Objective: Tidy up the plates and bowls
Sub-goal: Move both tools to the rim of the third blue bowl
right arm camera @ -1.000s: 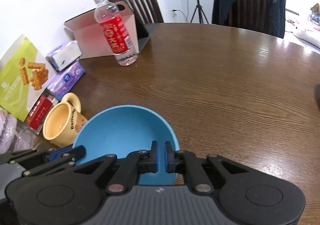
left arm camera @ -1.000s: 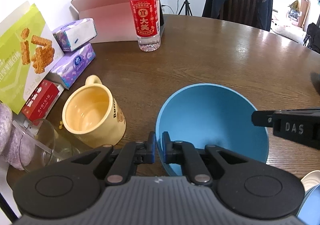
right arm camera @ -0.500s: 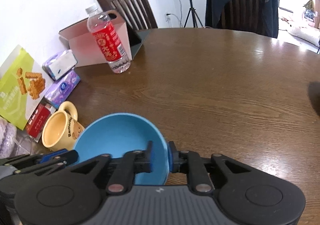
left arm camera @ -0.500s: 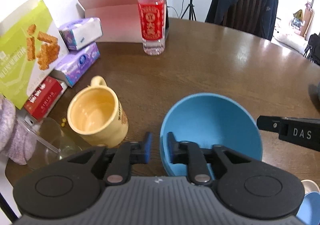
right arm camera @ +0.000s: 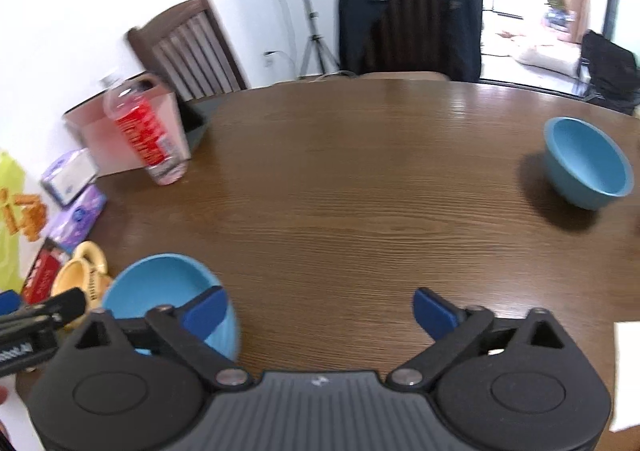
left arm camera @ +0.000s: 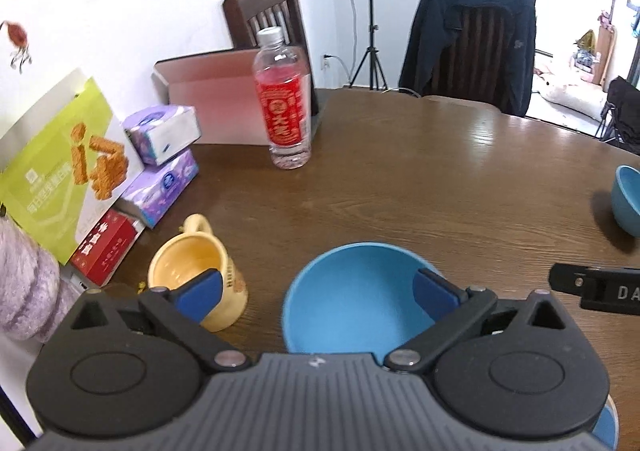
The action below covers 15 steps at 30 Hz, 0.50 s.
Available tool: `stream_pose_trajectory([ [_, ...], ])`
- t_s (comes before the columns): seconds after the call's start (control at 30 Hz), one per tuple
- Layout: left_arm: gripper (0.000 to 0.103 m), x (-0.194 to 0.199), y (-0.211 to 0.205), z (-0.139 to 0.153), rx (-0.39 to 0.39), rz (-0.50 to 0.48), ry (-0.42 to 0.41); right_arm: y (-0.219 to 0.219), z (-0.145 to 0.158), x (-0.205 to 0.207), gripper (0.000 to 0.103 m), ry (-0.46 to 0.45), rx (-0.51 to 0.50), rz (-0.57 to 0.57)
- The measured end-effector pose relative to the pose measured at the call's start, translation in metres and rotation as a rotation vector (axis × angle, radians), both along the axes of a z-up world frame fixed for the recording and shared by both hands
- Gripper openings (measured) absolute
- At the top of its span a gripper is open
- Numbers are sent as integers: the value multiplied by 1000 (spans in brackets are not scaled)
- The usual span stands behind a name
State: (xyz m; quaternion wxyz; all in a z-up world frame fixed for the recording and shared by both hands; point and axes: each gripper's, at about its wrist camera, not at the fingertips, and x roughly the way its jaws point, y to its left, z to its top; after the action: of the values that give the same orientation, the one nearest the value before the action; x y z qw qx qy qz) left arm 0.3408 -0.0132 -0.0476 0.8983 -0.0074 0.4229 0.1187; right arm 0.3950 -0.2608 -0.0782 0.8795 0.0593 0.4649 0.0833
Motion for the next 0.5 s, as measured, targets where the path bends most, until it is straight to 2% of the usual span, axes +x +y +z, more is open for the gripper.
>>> stream_pose_trajectory([
  [0.5, 103, 11, -121, 47, -32, -168, -20, -142, 35, -33, 103, 10, -8, -217],
])
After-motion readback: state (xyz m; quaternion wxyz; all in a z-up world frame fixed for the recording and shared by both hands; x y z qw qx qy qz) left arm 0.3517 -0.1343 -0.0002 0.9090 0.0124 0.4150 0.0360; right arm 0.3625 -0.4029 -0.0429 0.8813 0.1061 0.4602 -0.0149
